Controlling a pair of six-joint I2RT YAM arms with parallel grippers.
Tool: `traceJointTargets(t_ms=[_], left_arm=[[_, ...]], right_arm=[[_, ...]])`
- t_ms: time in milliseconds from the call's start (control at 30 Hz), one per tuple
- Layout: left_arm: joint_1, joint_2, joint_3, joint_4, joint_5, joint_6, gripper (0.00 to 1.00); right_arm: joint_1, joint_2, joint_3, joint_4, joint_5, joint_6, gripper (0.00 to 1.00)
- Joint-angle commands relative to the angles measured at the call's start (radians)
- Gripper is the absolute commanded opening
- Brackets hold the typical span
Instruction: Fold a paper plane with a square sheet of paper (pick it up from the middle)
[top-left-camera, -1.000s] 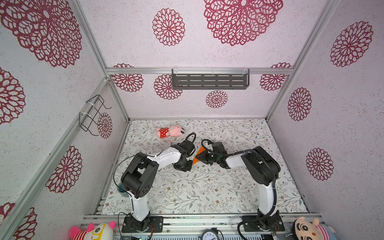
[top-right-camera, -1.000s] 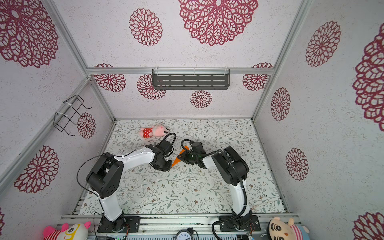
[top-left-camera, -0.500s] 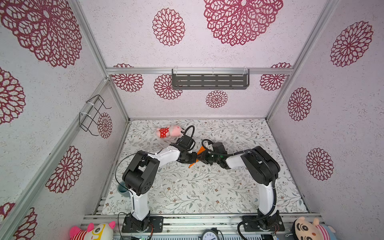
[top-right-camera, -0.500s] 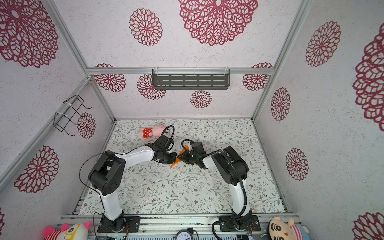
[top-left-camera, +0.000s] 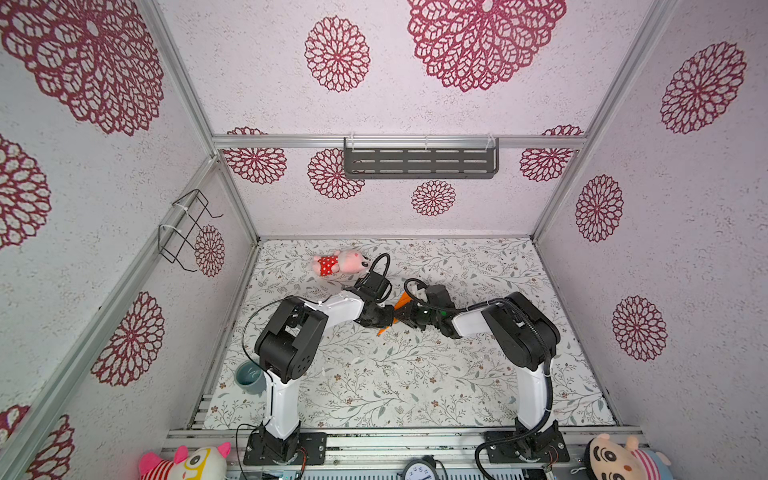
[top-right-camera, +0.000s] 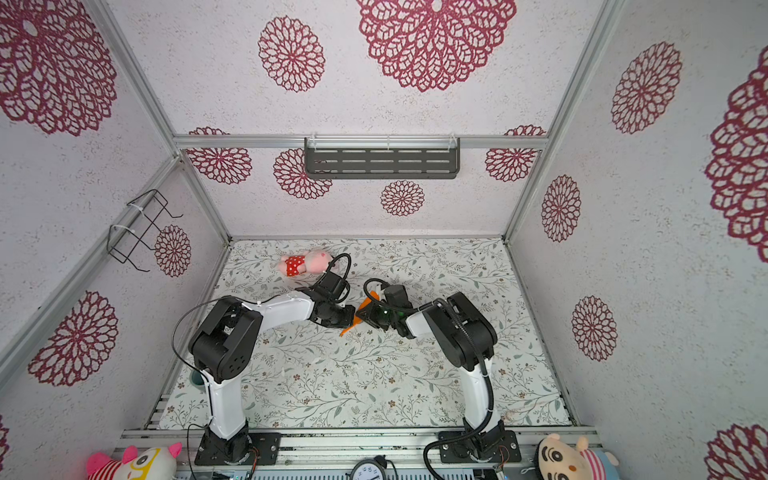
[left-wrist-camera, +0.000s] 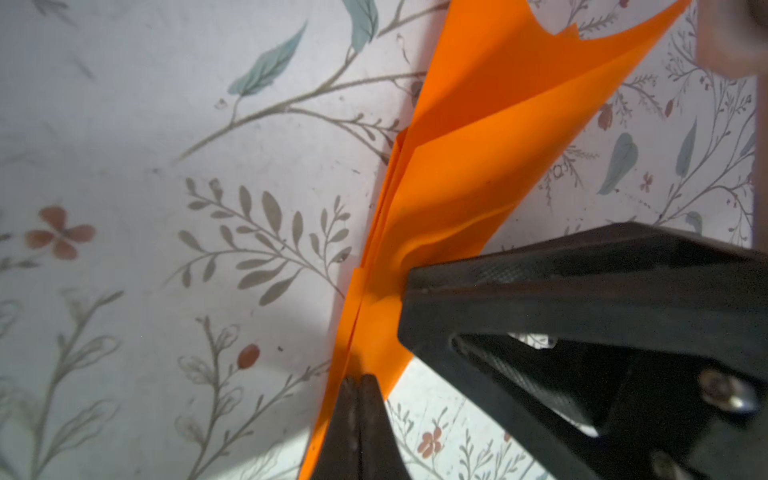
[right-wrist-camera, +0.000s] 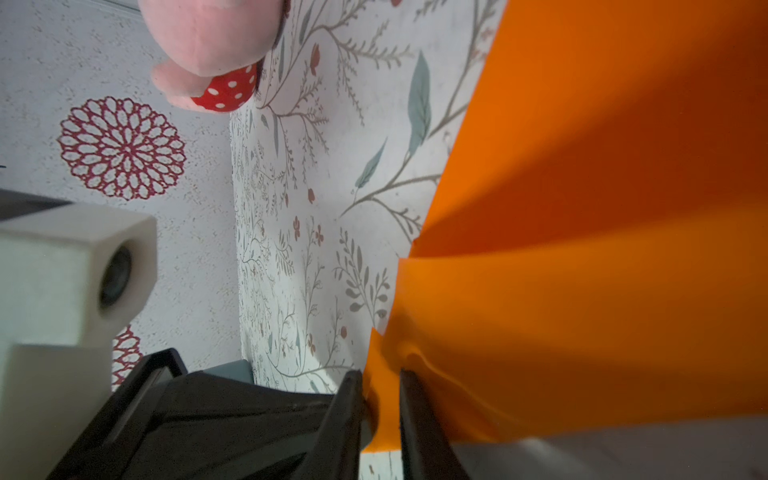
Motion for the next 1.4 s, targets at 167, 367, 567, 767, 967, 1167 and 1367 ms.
traceJointTargets(t_ms=[167,367,567,767,967,1167,1367], left_arm=[[0.001,0.046,-0.034,-0.072,-0.052,0.012,0.00],[0.001,0.039,-0.061,-0.079,-0.042,0.014,0.00],[0.001,0.039,-0.061,-0.081,-0.033,0.017,0.00],[0.001,0.041,-0.054,-0.081,-0.028,0.017,0.00],[0.001,0.043,-0.051,-0.084,-0.028,0.014,0.00],[0.001,0.047,-0.048,-0.089,-0.028,0.014,0.00],[0.000,0.046,-0.050,-0.092,-0.031,0.014,0.00]], right_arm=[[-0.044,0.021,-0.036,-0.015,0.006,-0.095,0.18],[-0.082,0.000,-0.036,-0.083,0.044,-0.297,0.08],[-0.127,-0.009,0.011,-0.194,0.098,-0.407,0.01],[-0.125,-0.122,0.016,-0.215,0.094,-0.464,0.01],[-0.068,-0.188,-0.031,-0.148,0.066,-0.447,0.01],[-0.010,-0.117,0.011,-0.144,0.052,-0.433,0.02],[-0.014,-0.050,0.051,-0.142,0.035,-0.412,0.02]])
